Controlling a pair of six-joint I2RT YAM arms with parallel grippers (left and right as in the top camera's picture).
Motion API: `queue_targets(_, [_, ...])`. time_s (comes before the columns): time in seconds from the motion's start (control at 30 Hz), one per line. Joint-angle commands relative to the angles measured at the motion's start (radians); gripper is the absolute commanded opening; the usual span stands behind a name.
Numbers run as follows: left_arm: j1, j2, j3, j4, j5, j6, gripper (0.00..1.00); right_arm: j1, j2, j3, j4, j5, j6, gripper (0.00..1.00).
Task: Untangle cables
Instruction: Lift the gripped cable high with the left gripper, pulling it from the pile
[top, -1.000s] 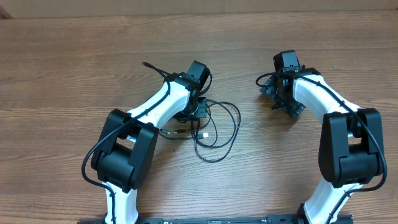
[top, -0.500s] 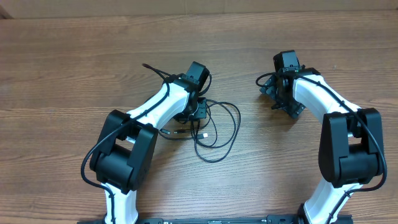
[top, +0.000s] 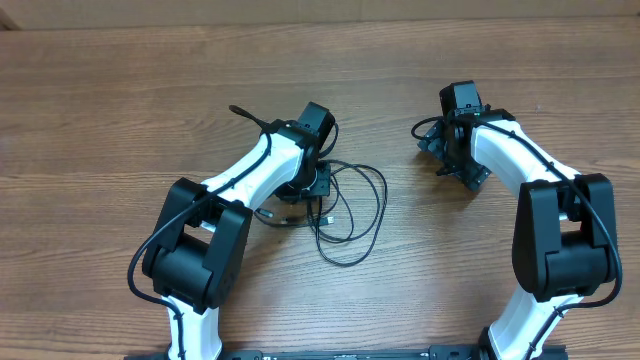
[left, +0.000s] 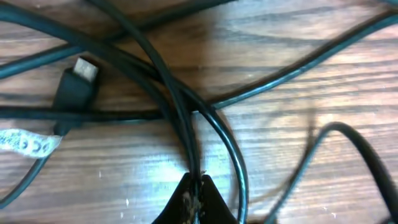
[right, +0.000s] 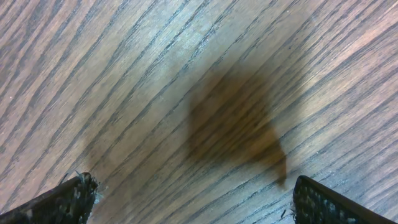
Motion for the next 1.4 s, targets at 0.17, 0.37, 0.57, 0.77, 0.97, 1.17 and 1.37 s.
queue_targets(0.17, [0.006,-0.238,0.159,-0.046,0.023,0.099,0.04,-0.001,-0.011,-0.005,0.002,0.009,0.003,1.00])
queue_targets(0.37, [0.014,-0.421,0.256,0.018,0.018,0.105,0.04,-0.001,-0.011,-0.005,0.002,0.008,0.003,1.00])
queue_targets(0.57, [0.021,-0.547,0.329,0.160,0.018,0.105,0.04,-0.001,-0.011,-0.005,0.002,0.009,0.003,1.00])
queue_targets(0.77, [0.021,-0.643,0.339,0.393,0.018,0.105,0.04,-0.001,-0.011,-0.005,0.002,0.009,0.003,1.00])
queue_targets(0.97, [0.019,-0.718,0.339,0.558,0.019,0.105,0.04,-0.001,-0.011,-0.005,0.002,0.009,0.003,1.00])
queue_targets(1.17, [0.020,-0.761,0.339,0.613,0.019,0.105,0.04,-0.001,-0.011,-0.005,0.002,0.009,0.003,1.00])
queue_targets(1.37, [0.021,-0.769,0.339,0.787,0.015,0.106,0.04,-0.001,-0.011,-0.005,0.002,0.009,0.003,1.00])
